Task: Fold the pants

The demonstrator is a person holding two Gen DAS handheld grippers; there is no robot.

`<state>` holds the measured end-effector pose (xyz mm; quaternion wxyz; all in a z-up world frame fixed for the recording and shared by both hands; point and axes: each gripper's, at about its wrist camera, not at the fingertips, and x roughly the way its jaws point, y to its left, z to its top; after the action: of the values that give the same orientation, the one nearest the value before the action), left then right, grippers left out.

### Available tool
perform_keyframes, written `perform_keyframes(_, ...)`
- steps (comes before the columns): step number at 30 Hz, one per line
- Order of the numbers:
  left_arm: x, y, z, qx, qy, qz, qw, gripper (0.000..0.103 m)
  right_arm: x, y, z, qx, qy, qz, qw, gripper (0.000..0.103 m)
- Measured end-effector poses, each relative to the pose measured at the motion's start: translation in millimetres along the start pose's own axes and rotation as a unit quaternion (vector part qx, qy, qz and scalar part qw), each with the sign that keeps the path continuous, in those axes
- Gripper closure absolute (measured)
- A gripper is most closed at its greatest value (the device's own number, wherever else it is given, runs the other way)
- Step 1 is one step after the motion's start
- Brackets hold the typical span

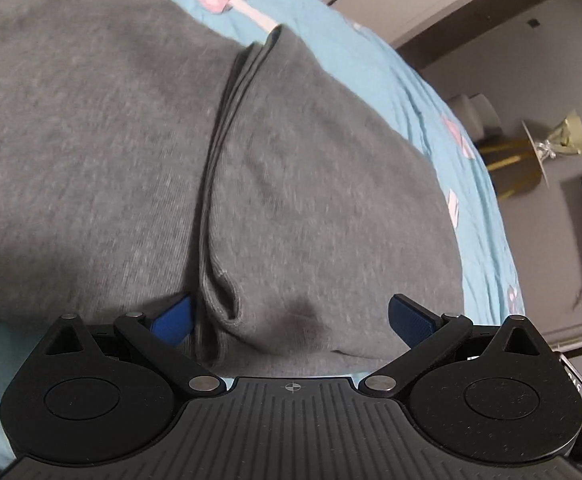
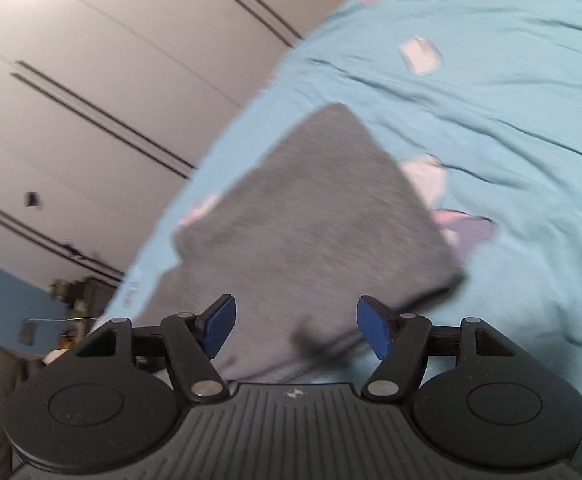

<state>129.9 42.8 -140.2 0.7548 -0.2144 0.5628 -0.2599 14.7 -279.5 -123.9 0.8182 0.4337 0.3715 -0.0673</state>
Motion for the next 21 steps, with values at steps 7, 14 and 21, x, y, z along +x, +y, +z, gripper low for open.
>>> perform_keyframes(7, -1.4, 4.2, -1.8, -0.007, -0.003, -0.032, 0.9994, 0.0, 0.4, -26.4, -4.1, 0.055, 0.024, -0.018, 0.998, 0.035)
perform_keyframes(14, 9.1, 4.7, 1.0, 0.009, 0.005, -0.023, 0.9997, 0.032, 0.0, -39.7, -0.2, 0.084, -0.032, -0.005, 0.996, 0.079)
perform_keyframes(21, 7.2, 3.2, -5.7, 0.025, -0.005, -0.005, 0.9997, 0.039, 10.1, -53.6, -4.6, 0.117, -0.04, 0.004, 0.992, 0.083)
